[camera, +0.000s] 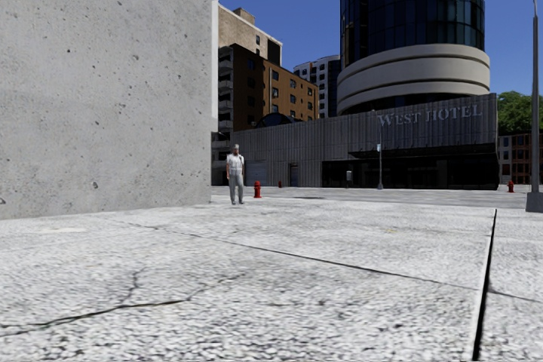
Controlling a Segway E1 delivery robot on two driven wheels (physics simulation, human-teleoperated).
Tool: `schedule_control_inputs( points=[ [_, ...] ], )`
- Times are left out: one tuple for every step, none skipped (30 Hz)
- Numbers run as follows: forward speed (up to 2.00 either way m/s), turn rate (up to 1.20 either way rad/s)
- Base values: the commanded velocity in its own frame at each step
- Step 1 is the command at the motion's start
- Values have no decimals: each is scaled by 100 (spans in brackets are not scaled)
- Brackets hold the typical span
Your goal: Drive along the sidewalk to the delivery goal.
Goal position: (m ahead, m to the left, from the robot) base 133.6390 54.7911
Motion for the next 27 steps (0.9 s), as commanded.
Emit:
schedule_control_inputs(
  points=[
    [200,-7],
    [200,-26],
    [200,-36],
    [200,-36],
    [200,-39],
    [200,-39],
    [200,-40],
    [200,-40],
    [200,-40],
    [200,-40],
    [200,-40],
    [200,-40],
    [200,-40],
    [200,-41],
    [200,-46],
    [200,-46],
    [200,-55],
    [200,-58],
    [200,-58],
    [200,-58],
    [200,-59],
    [200,-59],
    [200,-59],
    [200,-59],
    [200,-59],
    [200,-59],
    [200,-59]
  ],
)
